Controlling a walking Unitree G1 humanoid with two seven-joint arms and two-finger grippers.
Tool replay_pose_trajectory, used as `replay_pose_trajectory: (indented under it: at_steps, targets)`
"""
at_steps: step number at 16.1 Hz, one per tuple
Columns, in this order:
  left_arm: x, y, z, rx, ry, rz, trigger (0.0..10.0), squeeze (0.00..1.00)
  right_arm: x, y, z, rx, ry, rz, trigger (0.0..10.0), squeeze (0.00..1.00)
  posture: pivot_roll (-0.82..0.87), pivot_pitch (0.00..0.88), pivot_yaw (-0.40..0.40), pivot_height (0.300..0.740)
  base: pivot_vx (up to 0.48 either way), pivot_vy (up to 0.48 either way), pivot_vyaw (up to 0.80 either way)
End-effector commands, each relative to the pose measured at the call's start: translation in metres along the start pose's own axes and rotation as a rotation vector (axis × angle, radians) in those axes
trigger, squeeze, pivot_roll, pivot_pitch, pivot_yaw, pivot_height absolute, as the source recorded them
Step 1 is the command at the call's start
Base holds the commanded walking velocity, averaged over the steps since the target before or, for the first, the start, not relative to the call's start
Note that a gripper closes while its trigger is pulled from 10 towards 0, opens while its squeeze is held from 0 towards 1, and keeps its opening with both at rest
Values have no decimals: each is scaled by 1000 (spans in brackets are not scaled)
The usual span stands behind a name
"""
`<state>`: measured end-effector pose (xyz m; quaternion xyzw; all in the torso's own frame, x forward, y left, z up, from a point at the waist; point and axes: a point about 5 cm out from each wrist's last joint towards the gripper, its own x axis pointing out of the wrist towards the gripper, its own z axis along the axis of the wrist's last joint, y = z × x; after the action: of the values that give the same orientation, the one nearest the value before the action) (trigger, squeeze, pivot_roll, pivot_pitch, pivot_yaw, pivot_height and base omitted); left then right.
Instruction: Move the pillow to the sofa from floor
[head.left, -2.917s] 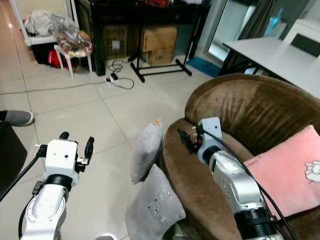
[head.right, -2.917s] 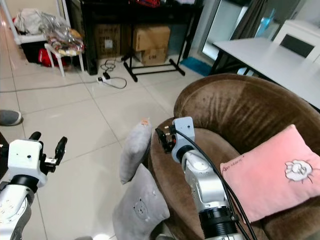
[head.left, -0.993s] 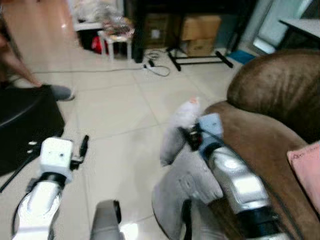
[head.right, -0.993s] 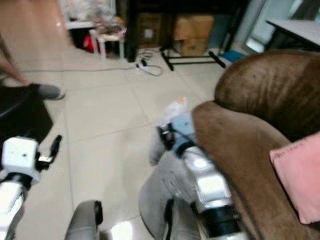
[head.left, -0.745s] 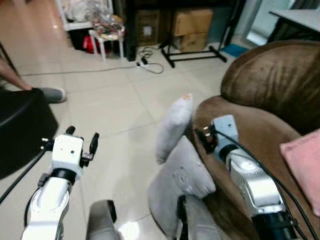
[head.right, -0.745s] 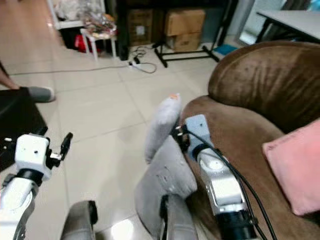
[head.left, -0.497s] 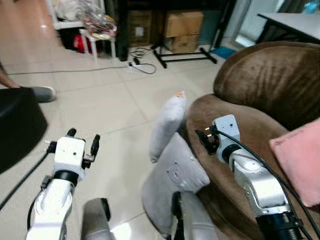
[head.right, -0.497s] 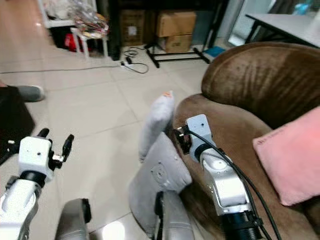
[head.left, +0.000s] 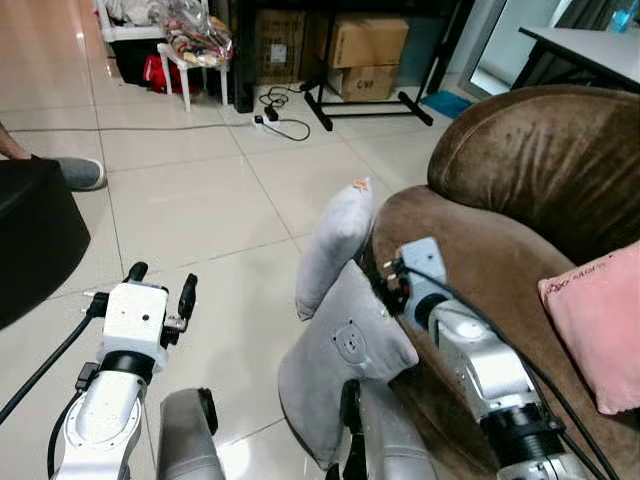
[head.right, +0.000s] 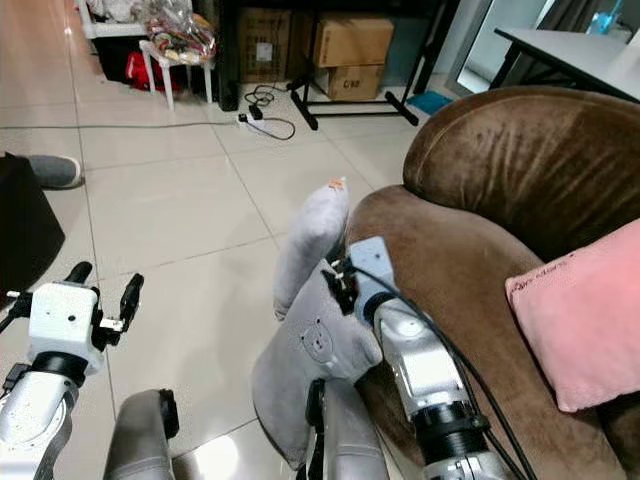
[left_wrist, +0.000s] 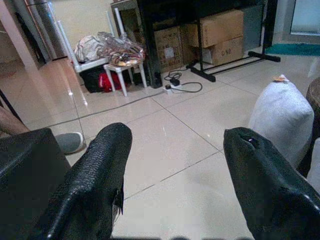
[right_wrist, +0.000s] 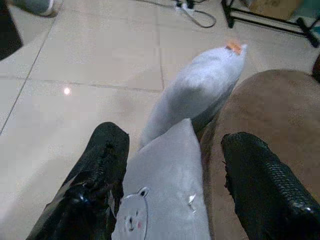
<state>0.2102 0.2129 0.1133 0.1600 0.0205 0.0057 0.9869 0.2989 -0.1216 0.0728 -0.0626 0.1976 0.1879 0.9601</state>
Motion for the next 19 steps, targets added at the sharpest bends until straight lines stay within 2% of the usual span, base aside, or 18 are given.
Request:
replay_pose_trajectory:
  at_steps: [1, 3, 7, 8, 9, 10, 14, 19]
  targets:
    - [1, -4, 3, 5, -4, -25, 10000, 0, 1, -6, 2, -27, -1, 6, 10000, 0, -57, 0, -154, 525, 0, 0, 0]
    - [-1, -6, 3, 3, 2, -21, 10000, 0, 4, -17, 2, -65, 26, 11, 10000, 0, -55, 0, -175, 505, 0, 0, 0]
    - [-6, -6, 2, 4, 13, -19, 10000, 0, 11, -12, 7, -104, 19, 43, 10000, 0, -52, 14, -183, 480, 0, 0, 0]
    - [-8, -9, 2, 13, 22, -65, 10000, 0, 15, 0, 15, -114, -4, 90, 10000, 898, -62, 31, -177, 480, 0, 0, 0]
    - [-9, -11, 2, 15, 25, -88, 10000, 0, 17, 4, 18, -115, -12, 106, 10000, 898, -64, 33, -177, 480, 0, 0, 0]
    - [-9, -14, 2, 16, 32, -139, 10000, 0, 21, 12, 25, -91, -26, 144, 10000, 1000, -66, 40, -179, 480, 0, 0, 0]
    - [-18, -19, 1, 35, 64, -248, 10000, 0, 41, 22, 16, -71, 114, 120, 10000, 1000, -57, 99, -207, 480, 0, 0, 0]
    - [-25, -25, 3, 46, 73, -322, 10000, 0, 53, 20, 15, -46, 136, 26, 10000, 1000, -62, 171, -188, 480, 0, 0, 0]
